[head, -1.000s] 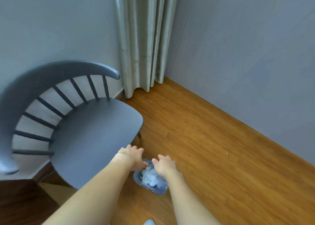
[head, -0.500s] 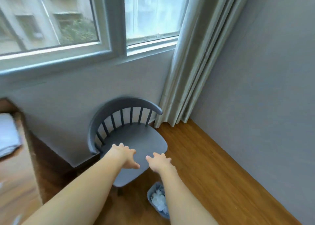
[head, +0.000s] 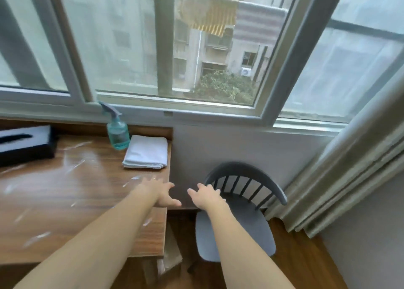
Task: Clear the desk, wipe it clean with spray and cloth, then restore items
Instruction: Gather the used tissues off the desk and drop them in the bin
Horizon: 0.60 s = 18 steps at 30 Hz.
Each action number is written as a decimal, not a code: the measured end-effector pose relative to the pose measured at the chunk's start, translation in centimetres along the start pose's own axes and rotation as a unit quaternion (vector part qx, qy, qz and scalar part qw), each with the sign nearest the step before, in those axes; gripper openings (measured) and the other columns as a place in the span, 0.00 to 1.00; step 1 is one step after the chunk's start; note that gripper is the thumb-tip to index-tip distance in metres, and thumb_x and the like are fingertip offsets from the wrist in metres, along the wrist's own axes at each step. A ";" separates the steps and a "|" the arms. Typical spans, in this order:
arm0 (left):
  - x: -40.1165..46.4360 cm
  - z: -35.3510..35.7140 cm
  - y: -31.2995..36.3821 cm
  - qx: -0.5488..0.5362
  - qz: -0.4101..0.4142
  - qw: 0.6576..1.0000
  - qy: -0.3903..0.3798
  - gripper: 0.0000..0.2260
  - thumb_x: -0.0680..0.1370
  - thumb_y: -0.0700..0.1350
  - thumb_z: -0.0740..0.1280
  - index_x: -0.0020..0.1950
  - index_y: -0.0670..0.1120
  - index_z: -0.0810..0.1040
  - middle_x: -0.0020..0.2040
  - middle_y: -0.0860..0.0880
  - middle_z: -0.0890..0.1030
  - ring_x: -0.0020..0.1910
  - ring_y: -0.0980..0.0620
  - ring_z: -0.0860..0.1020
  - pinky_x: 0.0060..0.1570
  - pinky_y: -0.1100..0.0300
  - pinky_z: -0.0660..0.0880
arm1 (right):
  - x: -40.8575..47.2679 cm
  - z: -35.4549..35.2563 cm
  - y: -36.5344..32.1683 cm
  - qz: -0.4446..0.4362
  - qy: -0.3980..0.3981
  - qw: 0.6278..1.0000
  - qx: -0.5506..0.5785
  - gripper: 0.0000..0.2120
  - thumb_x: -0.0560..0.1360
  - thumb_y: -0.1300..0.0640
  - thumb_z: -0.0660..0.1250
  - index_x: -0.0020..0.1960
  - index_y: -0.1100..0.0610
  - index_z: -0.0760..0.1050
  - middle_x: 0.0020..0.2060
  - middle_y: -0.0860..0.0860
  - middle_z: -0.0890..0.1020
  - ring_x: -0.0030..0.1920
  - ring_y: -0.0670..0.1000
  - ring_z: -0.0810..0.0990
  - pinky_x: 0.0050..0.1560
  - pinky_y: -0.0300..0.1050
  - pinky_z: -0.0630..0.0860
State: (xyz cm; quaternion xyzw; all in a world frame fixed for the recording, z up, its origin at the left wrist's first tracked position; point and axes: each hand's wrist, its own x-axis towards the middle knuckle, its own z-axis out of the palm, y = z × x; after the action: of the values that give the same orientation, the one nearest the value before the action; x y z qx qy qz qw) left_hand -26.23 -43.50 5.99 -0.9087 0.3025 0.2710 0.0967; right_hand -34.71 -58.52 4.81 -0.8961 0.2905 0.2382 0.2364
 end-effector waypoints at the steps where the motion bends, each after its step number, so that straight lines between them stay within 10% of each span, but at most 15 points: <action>1: -1.0 0.1 -2.2 -0.017 -0.017 1.000 0.000 0.41 0.73 0.75 0.55 0.81 0.57 0.53 0.81 0.47 0.55 0.79 0.42 0.53 0.76 0.38 0.52 | -0.2 0.3 -2.3 -0.017 -0.001 1.000 -0.009 0.30 0.84 0.39 0.50 0.82 0.50 0.56 0.81 0.56 0.57 0.81 0.65 0.51 0.77 0.69 0.53; 18: -14.1 6.6 -36.9 -0.179 -0.147 0.972 0.044 0.42 0.73 0.73 0.61 0.81 0.55 0.53 0.81 0.47 0.57 0.78 0.43 0.58 0.74 0.41 0.59 | -3.4 15.3 -38.0 -0.164 -0.017 0.980 -0.111 0.33 0.82 0.36 0.54 0.81 0.53 0.60 0.78 0.58 0.65 0.78 0.64 0.61 0.75 0.64 0.62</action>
State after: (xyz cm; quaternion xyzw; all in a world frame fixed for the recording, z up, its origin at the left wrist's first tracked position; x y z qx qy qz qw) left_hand -16.35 -4.78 8.66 -0.9568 0.1159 0.2631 -0.0426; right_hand -17.50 -21.24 5.68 -0.9481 0.1071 0.2421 0.1764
